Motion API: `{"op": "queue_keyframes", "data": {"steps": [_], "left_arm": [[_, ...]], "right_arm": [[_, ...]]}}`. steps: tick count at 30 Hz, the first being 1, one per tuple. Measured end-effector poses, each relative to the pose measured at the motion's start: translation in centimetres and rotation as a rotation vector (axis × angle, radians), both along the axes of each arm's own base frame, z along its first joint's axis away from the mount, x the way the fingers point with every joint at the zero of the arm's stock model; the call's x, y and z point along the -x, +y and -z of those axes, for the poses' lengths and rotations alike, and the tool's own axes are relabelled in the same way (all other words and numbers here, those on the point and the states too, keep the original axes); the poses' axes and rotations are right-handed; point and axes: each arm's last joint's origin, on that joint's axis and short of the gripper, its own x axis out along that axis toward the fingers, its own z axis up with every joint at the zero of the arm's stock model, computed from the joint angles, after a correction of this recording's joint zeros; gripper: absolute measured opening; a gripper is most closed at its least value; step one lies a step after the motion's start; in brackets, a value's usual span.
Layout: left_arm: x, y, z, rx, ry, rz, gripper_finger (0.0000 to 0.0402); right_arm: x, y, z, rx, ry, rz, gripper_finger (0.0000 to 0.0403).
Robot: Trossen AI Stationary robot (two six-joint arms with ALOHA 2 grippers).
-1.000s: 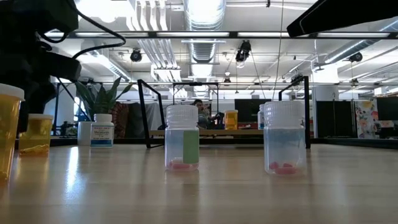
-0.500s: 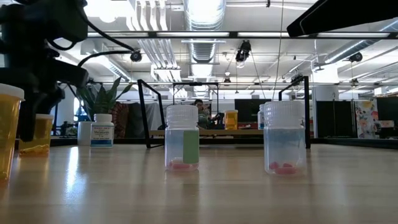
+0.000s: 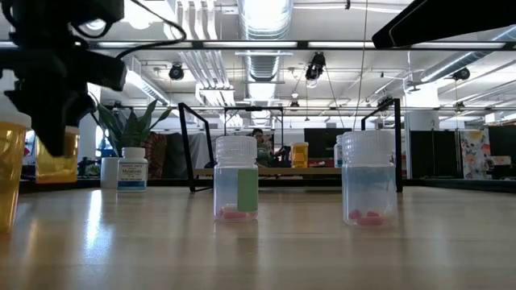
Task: Pick and place medicine bottles onto shelf by color
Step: Put the top large orange medicine bottle on the shelf aligned with the other large orange medicine bottle
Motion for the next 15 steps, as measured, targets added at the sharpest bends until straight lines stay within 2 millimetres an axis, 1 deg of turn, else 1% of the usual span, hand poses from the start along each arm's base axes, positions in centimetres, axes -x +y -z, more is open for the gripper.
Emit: {"op": "queue_keyframes", "data": {"steps": [4,7,10,15], "left_arm": [[-1.7,-0.2,-1.7,0.01,-0.045,0.03,0.0179],[-3.9,-0.1,-3.2,0.001,-0.086,0.066,0.0178],[-6.8,0.3,-4.6,-0.025,-0.111,0.118,0.0178],[-12.7,1.8,-6.4,-0.087,-0.144,0.226,0.018]], "right_arm": [[0.0,0.0,0.0,0.002,0.001,-0.001,0.0226],[0.1,0.1,0.0,0.011,0.004,-0.008,0.0226],[0.3,0.3,0.0,0.012,0.005,-0.017,0.0226],[1.0,0.9,0.1,0.009,0.01,-0.036,0.0226]]}}
